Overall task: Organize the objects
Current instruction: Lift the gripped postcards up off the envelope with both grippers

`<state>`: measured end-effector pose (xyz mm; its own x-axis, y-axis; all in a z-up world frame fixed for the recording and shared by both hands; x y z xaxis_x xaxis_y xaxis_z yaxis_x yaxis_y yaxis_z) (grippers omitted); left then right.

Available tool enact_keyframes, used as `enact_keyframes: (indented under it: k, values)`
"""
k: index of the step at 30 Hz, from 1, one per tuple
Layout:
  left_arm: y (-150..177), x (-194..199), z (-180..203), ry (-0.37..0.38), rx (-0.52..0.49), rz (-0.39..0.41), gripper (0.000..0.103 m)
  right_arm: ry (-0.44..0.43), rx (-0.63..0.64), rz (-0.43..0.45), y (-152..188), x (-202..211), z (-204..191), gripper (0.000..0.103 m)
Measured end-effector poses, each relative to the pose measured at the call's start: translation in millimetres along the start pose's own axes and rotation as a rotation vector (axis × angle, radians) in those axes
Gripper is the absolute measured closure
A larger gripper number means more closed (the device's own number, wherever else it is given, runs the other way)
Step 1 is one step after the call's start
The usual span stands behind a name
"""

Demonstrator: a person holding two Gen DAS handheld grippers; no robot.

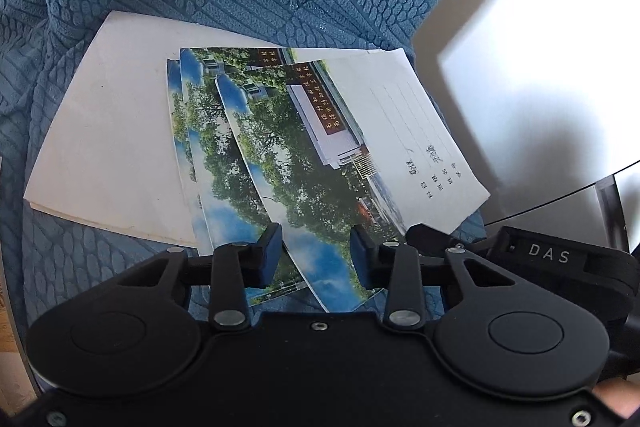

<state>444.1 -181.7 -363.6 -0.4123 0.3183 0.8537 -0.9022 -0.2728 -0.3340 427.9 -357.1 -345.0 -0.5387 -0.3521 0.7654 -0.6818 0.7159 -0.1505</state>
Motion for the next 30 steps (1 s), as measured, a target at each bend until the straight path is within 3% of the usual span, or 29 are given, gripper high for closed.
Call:
enact_keyframes:
  k: [6,8,12,14,21,23,30]
  values:
    - [-0.9,1.4,-6.0,0.032,0.038,-0.006,0.074,-0.076,-0.131,-0.02,11.3,-5.1,5.3,0.086]
    - [-1.8,2.2,-9.1,0.054,0.058,-0.018,0.075,-0.063,-0.138,-0.007,13.7,-3.4,5.9,0.092]
    - [-8.3,10.4,-28.1,0.14,0.199,-0.048,0.073,-0.072,-0.128,0.003,12.9,3.1,-1.0,0.096]
    - [-9.7,17.6,-37.3,0.161,0.251,-0.038,0.063,-0.066,-0.11,0.008,10.8,7.3,-5.3,0.096]
    - [3.5,25.2,-52.5,0.358,0.47,-0.084,0.061,-0.112,-0.091,0.018,3.4,32.5,-22.2,0.098]
    - [6.5,24.7,-54.1,0.404,0.533,-0.083,0.055,-0.134,-0.09,0.018,1.9,40.3,-27.2,0.097]
    - [16.6,14.9,-52.6,0.461,0.662,-0.065,0.052,-0.174,-0.067,0.021,2.3,58.5,-37.6,0.097]
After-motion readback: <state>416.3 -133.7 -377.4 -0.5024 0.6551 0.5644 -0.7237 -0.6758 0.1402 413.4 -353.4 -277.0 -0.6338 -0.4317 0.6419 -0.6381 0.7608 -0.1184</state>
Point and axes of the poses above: each gripper's, at about its wrist camera, not at the fingertips, and x roughly against the way its jaws point, z to its right, y to its underside, the point moved 6 cm from there along -x, roughly the way its jaws point, and after that the axes turned 3 degrees about y, right-handed, at the moved point
